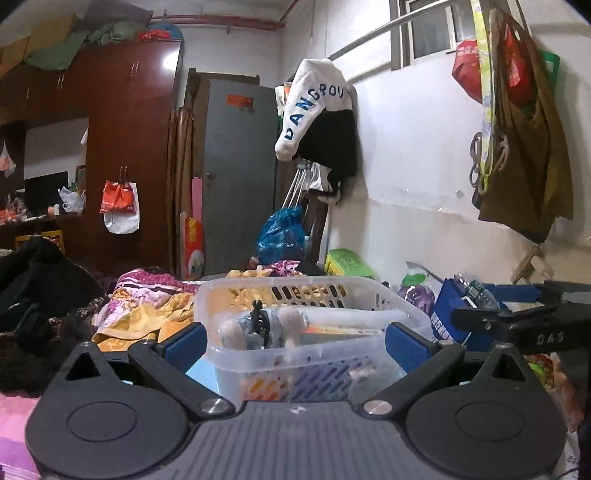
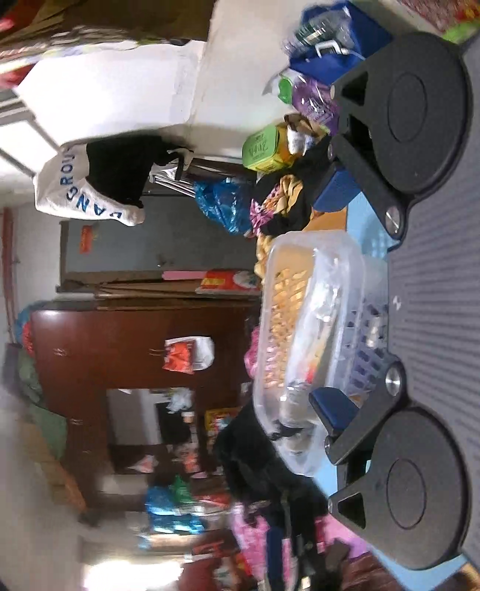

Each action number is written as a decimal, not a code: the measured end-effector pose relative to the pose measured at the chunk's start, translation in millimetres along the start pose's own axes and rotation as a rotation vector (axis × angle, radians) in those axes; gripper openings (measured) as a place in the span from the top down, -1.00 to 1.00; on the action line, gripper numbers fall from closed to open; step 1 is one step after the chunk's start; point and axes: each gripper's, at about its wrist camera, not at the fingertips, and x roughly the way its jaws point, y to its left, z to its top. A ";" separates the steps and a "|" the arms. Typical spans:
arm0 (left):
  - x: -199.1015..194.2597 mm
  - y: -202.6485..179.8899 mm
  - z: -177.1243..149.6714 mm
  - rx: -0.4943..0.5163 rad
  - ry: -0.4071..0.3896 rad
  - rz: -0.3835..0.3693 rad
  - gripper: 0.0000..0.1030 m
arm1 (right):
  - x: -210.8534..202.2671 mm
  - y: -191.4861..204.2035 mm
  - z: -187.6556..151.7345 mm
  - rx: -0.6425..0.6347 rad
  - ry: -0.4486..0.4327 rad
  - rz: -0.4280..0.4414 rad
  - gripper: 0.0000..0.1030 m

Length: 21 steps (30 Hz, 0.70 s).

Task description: Organize objects

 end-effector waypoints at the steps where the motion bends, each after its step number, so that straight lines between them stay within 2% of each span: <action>1: -3.2 -2.6 0.9 0.002 0.003 0.014 -1.00 | -1.7 2.5 0.5 -0.004 -0.007 -0.010 -1.00; 5: -9.2 -14.2 2.3 0.026 -0.009 0.034 -1.00 | 1.2 3.0 0.9 0.045 0.014 -0.026 -1.00; 8: -0.9 -16.7 1.1 0.025 0.017 0.036 -1.00 | 12.9 0.5 -1.7 0.070 0.058 0.012 -1.00; 11: 14.3 -20.0 -2.5 0.025 0.055 0.023 -1.00 | 24.0 1.2 -7.3 0.064 0.092 -0.017 -1.00; 21: 27.3 -20.3 -9.8 0.009 0.080 0.047 -1.00 | 22.7 -1.8 -16.1 0.070 0.086 -0.038 -1.00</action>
